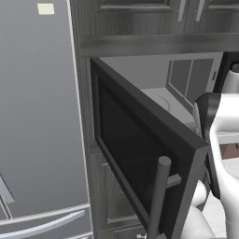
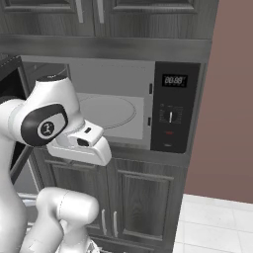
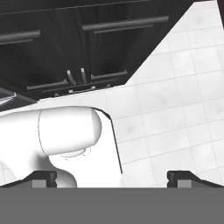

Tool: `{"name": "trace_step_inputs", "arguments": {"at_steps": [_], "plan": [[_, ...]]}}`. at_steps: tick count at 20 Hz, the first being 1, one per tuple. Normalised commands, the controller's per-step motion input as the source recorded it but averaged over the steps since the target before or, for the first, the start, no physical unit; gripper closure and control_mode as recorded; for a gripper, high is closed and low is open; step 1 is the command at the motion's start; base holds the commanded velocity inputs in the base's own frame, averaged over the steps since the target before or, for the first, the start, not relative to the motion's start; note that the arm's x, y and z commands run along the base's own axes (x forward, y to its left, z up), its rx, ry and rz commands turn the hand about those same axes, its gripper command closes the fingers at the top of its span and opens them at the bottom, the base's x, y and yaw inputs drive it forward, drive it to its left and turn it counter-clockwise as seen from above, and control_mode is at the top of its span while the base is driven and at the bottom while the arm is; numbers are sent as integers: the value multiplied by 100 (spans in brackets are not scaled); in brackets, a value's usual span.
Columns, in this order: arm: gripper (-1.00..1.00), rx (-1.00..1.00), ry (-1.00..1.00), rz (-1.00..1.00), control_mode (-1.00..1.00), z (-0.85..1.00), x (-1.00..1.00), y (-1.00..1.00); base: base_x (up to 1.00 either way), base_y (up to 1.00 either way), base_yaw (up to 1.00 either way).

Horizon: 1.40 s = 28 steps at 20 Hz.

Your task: Place the sponge inside the microwave to prepare for sanitizing.

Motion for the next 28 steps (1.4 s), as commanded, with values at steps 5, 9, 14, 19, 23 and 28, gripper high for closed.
{"name": "trace_step_inputs", "arguments": {"at_steps": [5, 9, 14, 19, 23, 28], "plan": [[-100, 0, 0, 0, -100, 0, 0, 0, 0, 0, 0], [-100, 0, 0, 0, 100, 0, 0, 0, 0, 0, 0], [-100, 0, 0, 0, 100, 0, 0, 0, 0, 0, 0], [-100, 0, 0, 0, 100, 0, 0, 0, -17, -18, -4], [-100, 0, 0, 0, 100, 0, 0, 0, -39, -19, -6], [-100, 0, 0, 0, 100, 0, 0, 0, -27, -12, -4]]}}
